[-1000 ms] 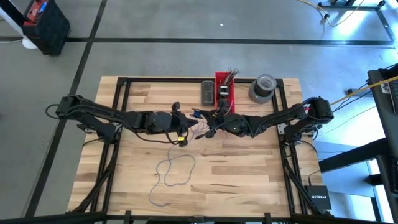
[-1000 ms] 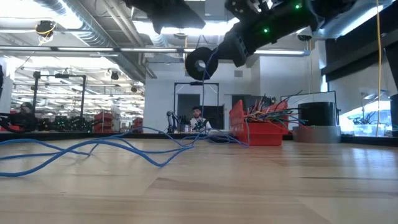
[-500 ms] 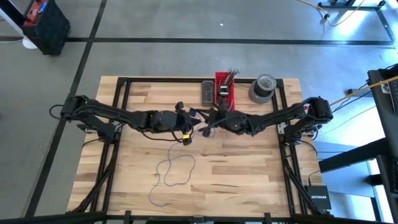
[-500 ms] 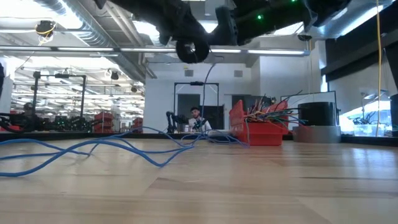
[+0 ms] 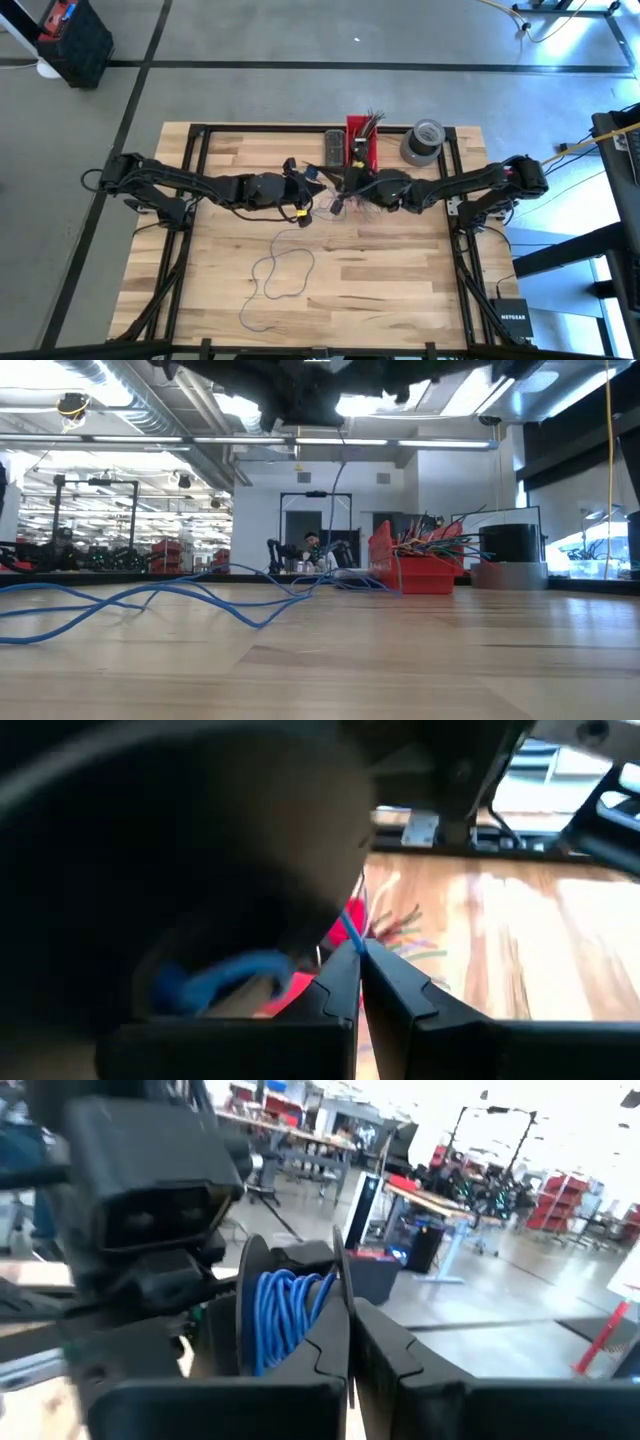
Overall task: Coil cords
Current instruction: Coil the blue wire into the black spool
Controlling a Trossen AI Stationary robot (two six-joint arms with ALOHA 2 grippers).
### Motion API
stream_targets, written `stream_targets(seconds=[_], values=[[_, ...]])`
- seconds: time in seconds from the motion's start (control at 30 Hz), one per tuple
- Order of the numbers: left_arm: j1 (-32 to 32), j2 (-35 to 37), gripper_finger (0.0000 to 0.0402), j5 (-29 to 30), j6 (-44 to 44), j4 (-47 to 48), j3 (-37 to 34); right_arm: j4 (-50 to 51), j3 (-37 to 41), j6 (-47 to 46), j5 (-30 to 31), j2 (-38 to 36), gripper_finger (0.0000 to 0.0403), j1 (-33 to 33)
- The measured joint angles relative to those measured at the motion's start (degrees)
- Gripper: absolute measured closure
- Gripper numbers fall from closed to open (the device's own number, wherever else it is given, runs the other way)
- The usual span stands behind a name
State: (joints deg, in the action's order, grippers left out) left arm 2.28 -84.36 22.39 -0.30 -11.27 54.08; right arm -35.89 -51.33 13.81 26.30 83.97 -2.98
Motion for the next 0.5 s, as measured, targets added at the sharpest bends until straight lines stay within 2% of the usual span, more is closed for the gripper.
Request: stream_targets(seconds=[0.2, 0.4, 0.5], values=[[-0.5, -0.5, 0.0396, -0.4, 1.1, -1.4, 0.2, 0.3, 0.0, 1.5, -0.6, -5.6, 0.0395, 0.0], [-0.5, -2.2, 0.0390, -1.2, 1.4, 3.5, -0.8, -4.7, -0.6, 1.5, -2.7, -11.5, 0.0395, 0.0], [-0.9, -2.6, 0.0390, -0.8, 2.1, -0.1, 0.0, -4.1, -0.2, 1.5, -5.1, -13.1, 0.0395, 0.0]])
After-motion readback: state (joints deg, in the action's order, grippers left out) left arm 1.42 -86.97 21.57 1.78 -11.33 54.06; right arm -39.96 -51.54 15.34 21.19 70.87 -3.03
